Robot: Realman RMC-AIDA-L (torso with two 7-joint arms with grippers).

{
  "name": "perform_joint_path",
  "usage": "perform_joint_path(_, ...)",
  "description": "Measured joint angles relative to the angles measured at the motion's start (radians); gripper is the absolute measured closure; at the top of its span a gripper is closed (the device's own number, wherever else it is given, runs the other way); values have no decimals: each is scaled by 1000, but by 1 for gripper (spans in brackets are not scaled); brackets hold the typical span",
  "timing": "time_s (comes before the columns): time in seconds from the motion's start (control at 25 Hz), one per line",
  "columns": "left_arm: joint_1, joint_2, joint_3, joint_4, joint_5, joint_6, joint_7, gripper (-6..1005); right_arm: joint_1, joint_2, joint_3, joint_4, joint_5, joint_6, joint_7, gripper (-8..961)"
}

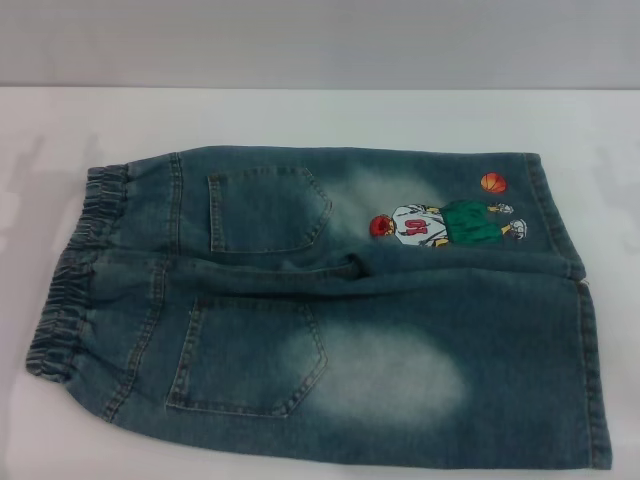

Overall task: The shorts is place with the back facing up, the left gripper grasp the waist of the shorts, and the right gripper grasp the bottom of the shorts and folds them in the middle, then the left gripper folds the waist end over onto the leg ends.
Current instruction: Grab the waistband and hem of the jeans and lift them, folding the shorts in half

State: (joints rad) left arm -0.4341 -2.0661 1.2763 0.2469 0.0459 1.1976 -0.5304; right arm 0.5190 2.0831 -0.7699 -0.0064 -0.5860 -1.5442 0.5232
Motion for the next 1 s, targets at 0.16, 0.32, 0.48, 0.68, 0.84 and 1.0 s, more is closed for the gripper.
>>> perform_joint_path(0.16, 0, 1, 6, 0, 1, -4, 0, 248, -2, 0, 1, 1, 0, 1, 0, 298)
perform_joint_path(0.32, -1, 2, 8, 0, 1, -13, -2, 248, -2, 0, 2, 4, 0, 1, 1, 298)
perform_joint_path(0.48, -1, 3, 8, 0, 3, -18, -5, 248, -2, 0, 2, 5, 0, 1, 1, 299)
perform_joint_path(0.68, -5, 13, 28, 23, 32, -42, -69, 249, -2, 0, 3, 6, 0, 1, 1, 299)
perform_joint_path(0.84, -6, 37, 34, 98, 150, -89, -209, 249, -2, 0, 7, 19, 0, 1, 1, 299)
perform_joint_path(1.0, -14, 78, 36, 194, 339, -118, -428, 249, -7, -1, 25, 33, 0, 1, 1, 298)
